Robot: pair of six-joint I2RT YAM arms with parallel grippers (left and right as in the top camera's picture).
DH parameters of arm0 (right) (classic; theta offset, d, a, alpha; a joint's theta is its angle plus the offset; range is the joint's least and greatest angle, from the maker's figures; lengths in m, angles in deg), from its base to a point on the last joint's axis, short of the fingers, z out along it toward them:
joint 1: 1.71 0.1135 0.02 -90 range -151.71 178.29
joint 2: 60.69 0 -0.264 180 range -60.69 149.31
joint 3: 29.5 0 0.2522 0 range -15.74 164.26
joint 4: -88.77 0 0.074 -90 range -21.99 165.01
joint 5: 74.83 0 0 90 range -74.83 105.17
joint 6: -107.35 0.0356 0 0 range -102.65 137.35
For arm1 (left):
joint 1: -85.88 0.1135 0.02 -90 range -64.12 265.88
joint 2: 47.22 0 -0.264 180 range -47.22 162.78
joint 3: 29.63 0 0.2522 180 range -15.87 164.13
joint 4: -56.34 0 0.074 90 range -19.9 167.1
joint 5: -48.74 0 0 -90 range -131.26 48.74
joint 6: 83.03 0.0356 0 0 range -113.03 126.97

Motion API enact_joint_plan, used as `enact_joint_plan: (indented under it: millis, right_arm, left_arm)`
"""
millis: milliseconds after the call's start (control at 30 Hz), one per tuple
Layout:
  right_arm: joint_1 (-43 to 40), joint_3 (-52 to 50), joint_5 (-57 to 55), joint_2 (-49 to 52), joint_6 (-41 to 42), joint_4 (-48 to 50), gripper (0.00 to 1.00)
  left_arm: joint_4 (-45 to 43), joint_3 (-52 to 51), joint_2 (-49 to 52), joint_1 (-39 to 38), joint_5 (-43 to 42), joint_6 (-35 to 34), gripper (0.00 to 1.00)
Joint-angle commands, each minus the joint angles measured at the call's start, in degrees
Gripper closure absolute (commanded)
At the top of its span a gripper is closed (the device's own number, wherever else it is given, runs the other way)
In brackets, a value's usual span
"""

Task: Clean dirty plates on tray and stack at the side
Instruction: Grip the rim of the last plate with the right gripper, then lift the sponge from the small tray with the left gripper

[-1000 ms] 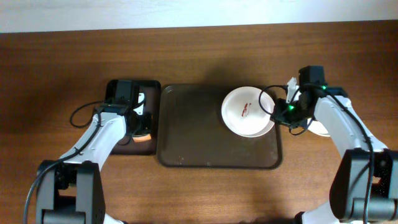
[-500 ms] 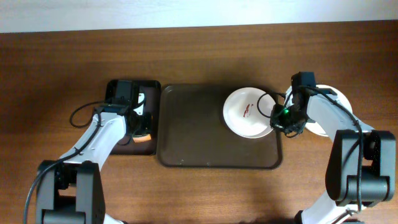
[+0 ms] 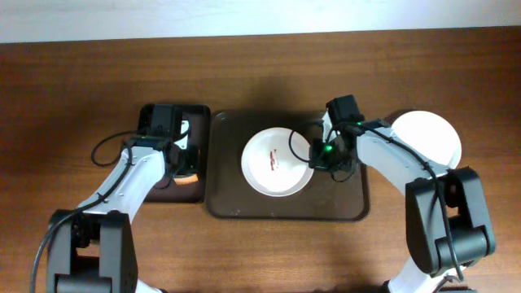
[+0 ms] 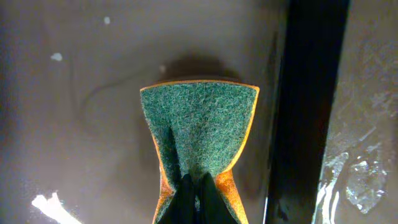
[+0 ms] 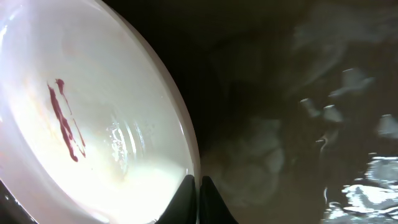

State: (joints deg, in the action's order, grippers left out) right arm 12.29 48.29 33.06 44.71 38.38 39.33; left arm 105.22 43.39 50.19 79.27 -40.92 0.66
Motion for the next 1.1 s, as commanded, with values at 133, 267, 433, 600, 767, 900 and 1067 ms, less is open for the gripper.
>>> enact_joint_plan:
  millis: [133,267,433,600,767,900,1067]
  right_arm:
    - [0.61,-0.28,-0.52,0.72,0.68,0.55,0.95]
    - [0.61,-0.28,-0.55,0.72,0.68,0.81,0.95]
    - [0.61,-0.28,-0.55,0.72,0.68,0.79,0.95]
    - [0.61,-0.28,-0.55,0.72,0.66,0.76,0.95]
    - [0.61,-0.28,-0.55,0.72,0.66,0.76,0.95]
    - [0.61,-0.28,-0.55,0.72,0.66,0.79,0.95]
    - [0.61,-0.28,-0.55,0.72,0.66,0.79,0.95]
  left_arm:
    - [-5.14,5.05,-9.73,0.39,-0.81,5.77,1.00]
    - [-6.01,5.14,-16.00,0.39,-0.81,5.97,1.00]
    - [-8.57,5.14,-20.28,0.39,-0.39,5.97,1.00]
    - [-10.71,5.14,-21.79,0.39,0.09,6.21,1.00]
    - [-11.58,5.14,-24.33,0.39,0.07,6.21,1.00]
    - [-12.17,5.14,-26.53,0.39,0.09,6.21,1.00]
    - [-12.46,5.14,-27.67,0.39,0.07,6.19,1.00]
